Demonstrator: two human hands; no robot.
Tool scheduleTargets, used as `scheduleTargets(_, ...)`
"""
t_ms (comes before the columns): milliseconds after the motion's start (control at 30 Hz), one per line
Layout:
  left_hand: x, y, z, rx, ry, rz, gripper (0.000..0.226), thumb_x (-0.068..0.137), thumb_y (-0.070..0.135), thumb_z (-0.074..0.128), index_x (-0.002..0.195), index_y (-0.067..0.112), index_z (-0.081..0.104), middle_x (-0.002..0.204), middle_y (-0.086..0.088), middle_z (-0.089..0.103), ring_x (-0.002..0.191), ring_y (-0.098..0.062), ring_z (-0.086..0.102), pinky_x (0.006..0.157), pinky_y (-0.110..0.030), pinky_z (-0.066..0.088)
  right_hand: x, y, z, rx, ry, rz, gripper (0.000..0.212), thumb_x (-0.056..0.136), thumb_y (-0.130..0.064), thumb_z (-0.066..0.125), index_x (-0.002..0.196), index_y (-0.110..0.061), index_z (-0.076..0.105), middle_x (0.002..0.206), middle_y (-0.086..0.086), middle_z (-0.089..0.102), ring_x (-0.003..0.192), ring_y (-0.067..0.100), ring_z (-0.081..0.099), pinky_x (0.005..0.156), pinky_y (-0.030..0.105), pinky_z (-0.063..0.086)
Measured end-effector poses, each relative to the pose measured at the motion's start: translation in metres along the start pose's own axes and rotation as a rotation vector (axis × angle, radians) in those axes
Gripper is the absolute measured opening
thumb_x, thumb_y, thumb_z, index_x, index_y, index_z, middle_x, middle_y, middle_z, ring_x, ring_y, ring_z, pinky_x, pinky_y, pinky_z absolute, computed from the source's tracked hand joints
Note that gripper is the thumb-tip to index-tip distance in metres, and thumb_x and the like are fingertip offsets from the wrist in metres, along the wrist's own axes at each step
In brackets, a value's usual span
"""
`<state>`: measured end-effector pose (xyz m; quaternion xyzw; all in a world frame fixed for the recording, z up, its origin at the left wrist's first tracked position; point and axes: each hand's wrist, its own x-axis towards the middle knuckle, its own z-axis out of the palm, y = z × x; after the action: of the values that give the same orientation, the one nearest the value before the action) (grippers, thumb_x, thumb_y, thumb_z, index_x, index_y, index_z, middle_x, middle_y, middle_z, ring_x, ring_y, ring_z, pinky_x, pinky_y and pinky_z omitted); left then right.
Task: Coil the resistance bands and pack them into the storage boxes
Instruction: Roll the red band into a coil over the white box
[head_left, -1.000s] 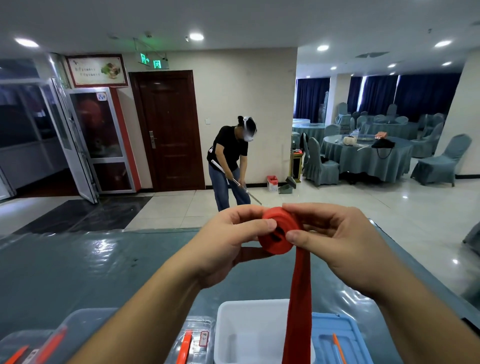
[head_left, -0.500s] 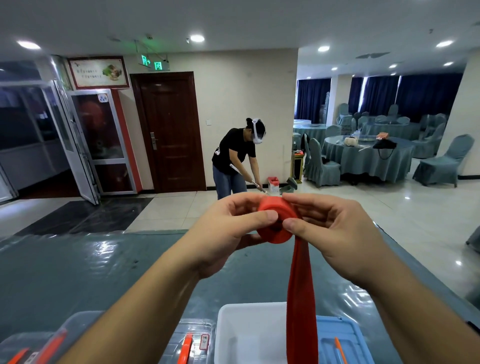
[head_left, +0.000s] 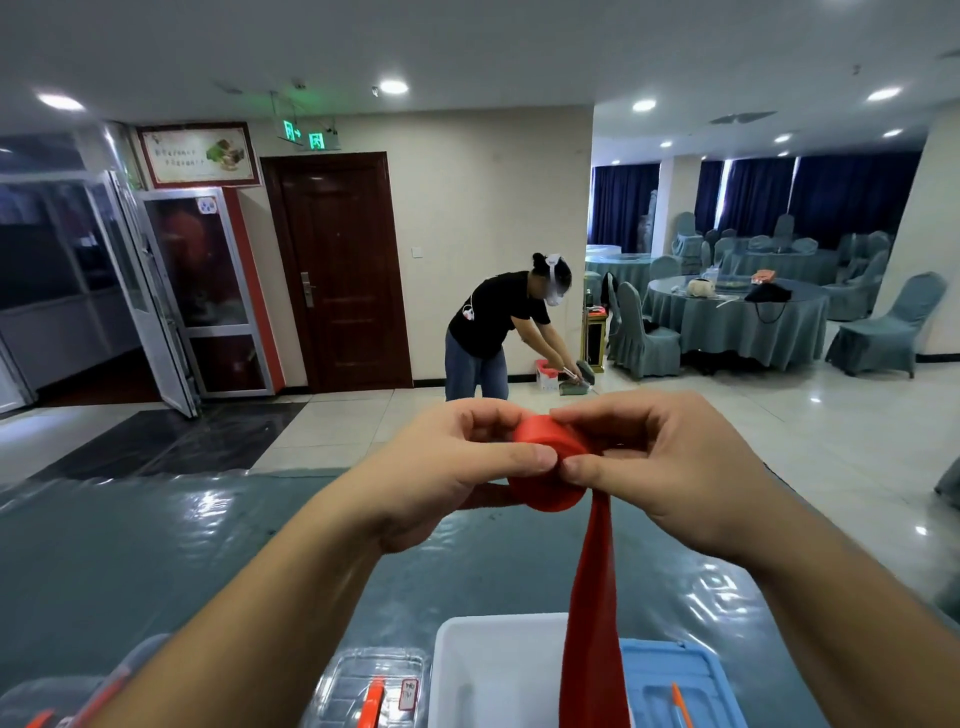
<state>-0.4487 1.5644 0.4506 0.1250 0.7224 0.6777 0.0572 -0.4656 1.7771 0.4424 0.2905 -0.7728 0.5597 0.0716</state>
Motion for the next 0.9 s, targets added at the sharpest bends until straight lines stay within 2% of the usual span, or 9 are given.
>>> scheduleTargets(100, 0.000, 0.010, -0.003, 0.088, 0.037, 0.037, 0.042, 0.069, 0.020, 0.083, 0.106, 0.004, 0.076, 0.099, -0.018, 0.077, 0.091, -0.027, 0.076, 0.081, -0.033, 0.062, 0.002, -0.002, -0.001, 0.010, 0.000, -0.019, 0.039, 0.077, -0.005, 0.086, 0.111, -0.022, 0.079, 0.102, -0.002, 0.081, 0.099, 0.017, 0.077, 0.094, 0.040, 0.060)
scheduleTargets(233, 0.000, 0.011, -0.003, -0.050, 0.093, 0.090, 0.036, 0.074, 0.022, 0.079, 0.106, 0.006, 0.077, 0.102, -0.018, 0.076, 0.093, -0.028, 0.072, 0.092, -0.043, 0.061, -0.003, 0.004, 0.007, 0.154, 0.129, -0.079, 0.047, 0.072, -0.023, 0.083, 0.118, -0.023, 0.076, 0.108, -0.002, 0.080, 0.103, 0.017, 0.076, 0.096, 0.035, 0.059)
scheduleTargets(300, -0.001, 0.008, -0.003, -0.108, 0.079, 0.069, 0.038, 0.075, 0.023, 0.076, 0.109, 0.004, 0.074, 0.100, -0.016, 0.076, 0.092, -0.025, 0.070, 0.089, -0.040, 0.062, -0.007, 0.007, 0.010, 0.187, 0.152, -0.095, 0.049, 0.071, -0.022, 0.081, 0.120, -0.023, 0.076, 0.110, -0.003, 0.080, 0.105, 0.017, 0.075, 0.096, 0.033, 0.059)
scheduleTargets(433, -0.003, 0.010, -0.003, 0.034, -0.008, 0.036, 0.040, 0.075, 0.020, 0.078, 0.112, 0.004, 0.073, 0.101, -0.013, 0.076, 0.092, -0.024, 0.074, 0.082, -0.034, 0.062, -0.007, 0.003, 0.003, 0.180, 0.046, -0.059, 0.046, 0.066, -0.015, 0.082, 0.111, -0.020, 0.077, 0.101, 0.001, 0.081, 0.099, 0.020, 0.077, 0.096, 0.036, 0.059)
scheduleTargets(500, -0.003, 0.014, -0.004, 0.114, 0.009, 0.069, 0.038, 0.072, 0.020, 0.081, 0.107, 0.006, 0.076, 0.094, -0.014, 0.076, 0.086, -0.023, 0.074, 0.079, -0.032, 0.061, -0.005, -0.002, -0.001, 0.122, -0.001, -0.062, 0.045, 0.066, -0.017, 0.084, 0.110, -0.022, 0.078, 0.101, 0.002, 0.081, 0.099, 0.024, 0.077, 0.096, 0.040, 0.060)
scheduleTargets(600, -0.002, 0.016, -0.002, 0.001, 0.065, 0.122, 0.034, 0.074, 0.018, 0.078, 0.106, 0.006, 0.077, 0.099, -0.021, 0.076, 0.088, -0.025, 0.074, 0.080, -0.034, 0.062, -0.003, -0.005, -0.001, 0.116, 0.072, -0.079, 0.049, 0.066, -0.024, 0.085, 0.114, -0.023, 0.077, 0.104, -0.001, 0.080, 0.100, 0.021, 0.077, 0.095, 0.040, 0.061)
scheduleTargets(733, 0.000, 0.006, 0.005, -0.114, 0.091, 0.119, 0.038, 0.075, 0.023, 0.076, 0.109, 0.007, 0.075, 0.100, -0.013, 0.077, 0.091, -0.022, 0.072, 0.087, -0.038, 0.061, -0.005, -0.001, 0.003, 0.162, 0.160, -0.067, 0.055, 0.064, -0.029, 0.084, 0.118, -0.024, 0.076, 0.107, -0.002, 0.080, 0.104, 0.016, 0.076, 0.098, 0.038, 0.058)
scheduleTargets(800, 0.001, 0.005, 0.004, -0.052, 0.068, 0.103, 0.037, 0.074, 0.025, 0.077, 0.108, 0.010, 0.075, 0.100, -0.011, 0.077, 0.093, -0.022, 0.073, 0.090, -0.037, 0.060, -0.005, 0.000, -0.001, 0.127, 0.119, -0.039, 0.052, 0.068, -0.023, 0.084, 0.120, -0.020, 0.075, 0.106, -0.001, 0.080, 0.103, 0.017, 0.076, 0.098, 0.041, 0.059)
scheduleTargets(900, 0.001, 0.009, -0.001, 0.145, -0.003, 0.087, 0.035, 0.076, 0.018, 0.081, 0.110, 0.009, 0.076, 0.105, -0.015, 0.078, 0.101, -0.030, 0.075, 0.093, -0.036, 0.060, -0.001, -0.003, -0.010, -0.052, 0.010, -0.005, 0.044, 0.076, -0.017, 0.087, 0.117, -0.027, 0.077, 0.105, -0.007, 0.080, 0.102, 0.013, 0.076, 0.096, 0.041, 0.059)
